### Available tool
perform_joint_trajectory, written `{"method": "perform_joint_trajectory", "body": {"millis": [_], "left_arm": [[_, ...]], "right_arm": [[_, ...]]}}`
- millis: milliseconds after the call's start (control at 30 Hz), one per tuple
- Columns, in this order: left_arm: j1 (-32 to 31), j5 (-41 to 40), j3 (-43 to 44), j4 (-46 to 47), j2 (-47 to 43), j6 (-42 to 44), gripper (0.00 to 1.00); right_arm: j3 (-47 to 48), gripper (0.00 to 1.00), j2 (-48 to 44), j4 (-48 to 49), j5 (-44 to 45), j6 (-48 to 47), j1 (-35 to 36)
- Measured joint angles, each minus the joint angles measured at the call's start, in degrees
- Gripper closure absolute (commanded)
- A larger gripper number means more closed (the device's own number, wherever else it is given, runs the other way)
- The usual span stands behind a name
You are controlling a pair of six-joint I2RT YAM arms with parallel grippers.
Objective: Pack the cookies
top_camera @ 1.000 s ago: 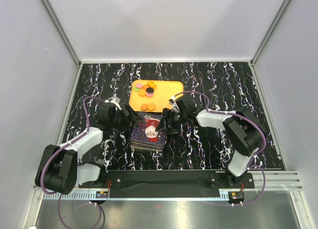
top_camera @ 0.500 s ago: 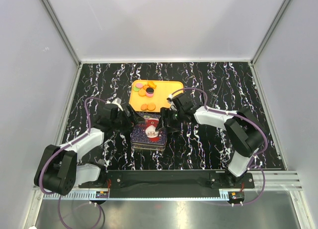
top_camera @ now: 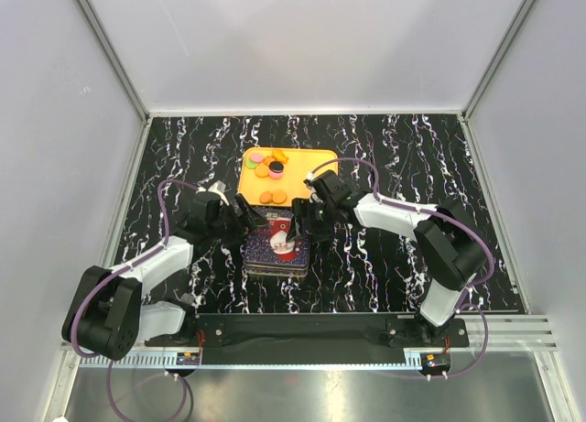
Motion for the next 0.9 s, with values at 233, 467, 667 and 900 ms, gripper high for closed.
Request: {"method": "perform_joint_trajectory", "body": {"millis": [233, 467, 667, 900], "left_arm": [[-0.3, -0.9, -0.1, 0.0, 0.0, -0.5, 0.18], [-0.9, -1.9, -0.1, -0.3, 0.1, -0.9, 0.23], [-1.3, -2.1, -0.5, -0.2, 0.1, -1.5, 0.27], [-2.1, -2.0, -0.7, -0.3, 0.1, -2.0, 0.25]], "right_arm": [[1.7, 0.18, 0.0, -2.3, 2.5, -1.1, 1.1], [2.4, 0.17, -0.5, -3.8, 4.9, -1.9, 2.0], [2.4, 0.16, -1.3, -4.9, 6.0, -2.5, 2.4], [2.6, 0.15, -2.1, -6.7, 7.0, -3.9, 2.9]]}}
